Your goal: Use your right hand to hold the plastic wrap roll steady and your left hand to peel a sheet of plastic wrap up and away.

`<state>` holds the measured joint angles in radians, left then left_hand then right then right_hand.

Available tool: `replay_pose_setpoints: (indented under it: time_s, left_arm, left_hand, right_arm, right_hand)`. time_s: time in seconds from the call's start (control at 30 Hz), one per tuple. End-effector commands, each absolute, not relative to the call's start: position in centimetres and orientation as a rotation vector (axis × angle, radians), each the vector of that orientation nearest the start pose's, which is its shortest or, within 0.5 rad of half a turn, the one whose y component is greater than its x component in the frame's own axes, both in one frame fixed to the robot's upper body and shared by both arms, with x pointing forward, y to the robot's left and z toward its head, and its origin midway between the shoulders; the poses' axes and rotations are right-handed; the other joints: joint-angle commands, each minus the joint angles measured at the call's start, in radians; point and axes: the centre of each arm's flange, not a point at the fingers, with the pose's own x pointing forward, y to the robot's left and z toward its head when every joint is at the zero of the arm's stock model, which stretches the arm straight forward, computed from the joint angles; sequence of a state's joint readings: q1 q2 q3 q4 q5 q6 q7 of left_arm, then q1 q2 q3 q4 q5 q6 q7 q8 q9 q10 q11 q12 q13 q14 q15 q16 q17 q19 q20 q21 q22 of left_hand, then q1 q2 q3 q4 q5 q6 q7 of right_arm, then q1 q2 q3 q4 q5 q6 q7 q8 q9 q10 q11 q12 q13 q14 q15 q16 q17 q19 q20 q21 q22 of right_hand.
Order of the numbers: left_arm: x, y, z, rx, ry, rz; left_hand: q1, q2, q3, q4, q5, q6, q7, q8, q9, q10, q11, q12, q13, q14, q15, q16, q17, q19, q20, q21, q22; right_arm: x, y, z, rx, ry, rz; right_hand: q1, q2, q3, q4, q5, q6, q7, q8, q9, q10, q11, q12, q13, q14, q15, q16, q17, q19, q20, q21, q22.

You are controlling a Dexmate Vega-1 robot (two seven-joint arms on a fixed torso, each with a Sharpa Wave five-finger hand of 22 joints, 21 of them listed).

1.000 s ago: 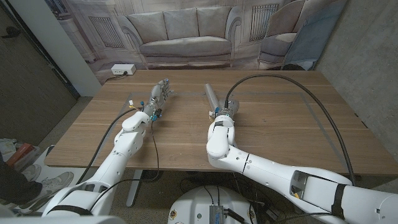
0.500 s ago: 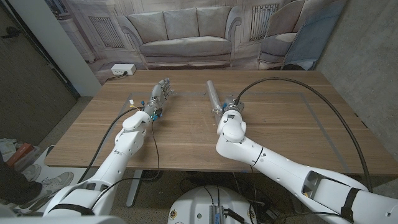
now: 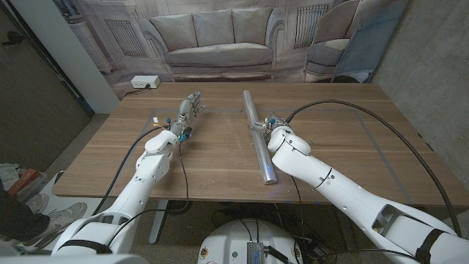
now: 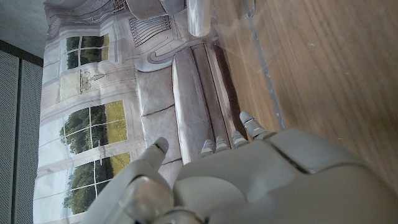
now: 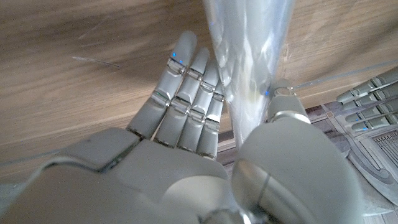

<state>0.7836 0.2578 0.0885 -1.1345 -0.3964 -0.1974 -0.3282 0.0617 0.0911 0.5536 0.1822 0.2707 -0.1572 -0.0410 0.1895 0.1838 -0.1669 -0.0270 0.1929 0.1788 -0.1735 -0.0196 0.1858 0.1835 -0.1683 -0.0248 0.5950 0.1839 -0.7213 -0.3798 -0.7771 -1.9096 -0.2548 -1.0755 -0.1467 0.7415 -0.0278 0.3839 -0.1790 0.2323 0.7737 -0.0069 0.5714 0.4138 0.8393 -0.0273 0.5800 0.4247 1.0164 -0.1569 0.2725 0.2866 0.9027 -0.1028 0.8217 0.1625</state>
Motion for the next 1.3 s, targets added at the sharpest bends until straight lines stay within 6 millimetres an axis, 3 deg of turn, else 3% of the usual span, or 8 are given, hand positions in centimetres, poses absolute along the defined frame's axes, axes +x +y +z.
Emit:
replay_pose_setpoints:
  time_s: [0.03,0.23,0.5,0.7,1.3]
  left_arm:
    - [67.8,28.5,-2.4,-0.038,-0.566,-0.299]
    - [67.7,28.5,-2.5,-0.04,-0.562,-0.297]
    - [67.6,28.4,-2.5,-0.04,-0.564,-0.304]
    - [67.6,28.3,-2.4,-0.029,-0.563,-0.309]
    - [67.0,28.1,-2.4,-0.031,-0.574,-0.311]
  left_hand:
    - [-0.001,0.08,0.007,-0.002,-0.002,-0.004,-0.002,0.001,0.002,-0.005,-0.001,0.006,0.005,-0.026,0.004,0.006,0.003,-0.006,0.002,-0.004,0.002]
    - [-0.001,0.08,0.008,-0.002,-0.002,-0.004,-0.002,0.001,0.002,-0.004,-0.002,0.006,0.005,-0.026,0.003,0.006,0.003,-0.006,0.003,-0.004,0.003]
    - [-0.001,0.08,0.008,-0.002,-0.002,-0.004,-0.002,0.001,0.002,-0.003,0.0,0.007,0.005,-0.026,0.002,0.006,0.003,-0.005,0.002,-0.005,0.003]
    - [-0.001,0.08,0.008,-0.002,-0.002,-0.002,-0.003,0.002,0.002,-0.002,-0.001,0.007,0.005,-0.025,0.002,0.006,0.003,-0.005,0.002,-0.006,0.003]
    - [-0.002,0.079,0.009,-0.002,-0.003,-0.001,-0.004,0.002,0.002,-0.002,0.0,0.007,0.005,-0.024,0.002,0.007,0.003,-0.004,0.003,-0.009,0.003]
  right_arm:
    - [58.7,-11.2,-1.7,-0.707,-0.164,0.027]
    - [58.7,-11.8,-1.3,-0.647,-0.171,0.059]
    - [59.1,-12.5,-1.2,-0.558,-0.18,0.149]
    - [59.6,-13.1,-1.5,-0.424,-0.179,0.269]
    - [60.0,-13.9,-2.0,-0.224,-0.205,0.441]
  right_hand:
    - [0.148,0.16,0.16,0.134,0.015,-0.018,0.007,0.058,0.023,-0.078,0.042,-0.083,-0.046,0.002,-0.041,-0.008,-0.022,0.032,-0.003,-0.022,0.0]
    - [0.143,0.155,0.173,0.131,0.025,-0.031,0.02,0.065,0.029,-0.081,0.059,-0.112,-0.072,0.015,-0.023,-0.007,-0.037,0.054,-0.001,-0.029,0.002]
    - [0.143,0.169,0.2,0.126,0.038,-0.084,0.039,0.074,0.055,-0.034,0.072,-0.147,-0.121,0.051,-0.035,-0.003,-0.065,0.125,-0.064,-0.019,0.006]
    - [0.144,0.171,0.217,0.12,0.048,-0.091,0.046,0.078,0.051,0.017,0.078,-0.158,-0.148,0.09,-0.05,0.004,-0.079,0.167,-0.093,-0.013,0.007]
    - [0.143,0.169,0.237,0.115,0.061,-0.109,0.076,0.088,0.063,0.046,0.098,-0.18,-0.175,0.116,-0.054,0.003,-0.091,0.183,-0.104,-0.022,0.005]
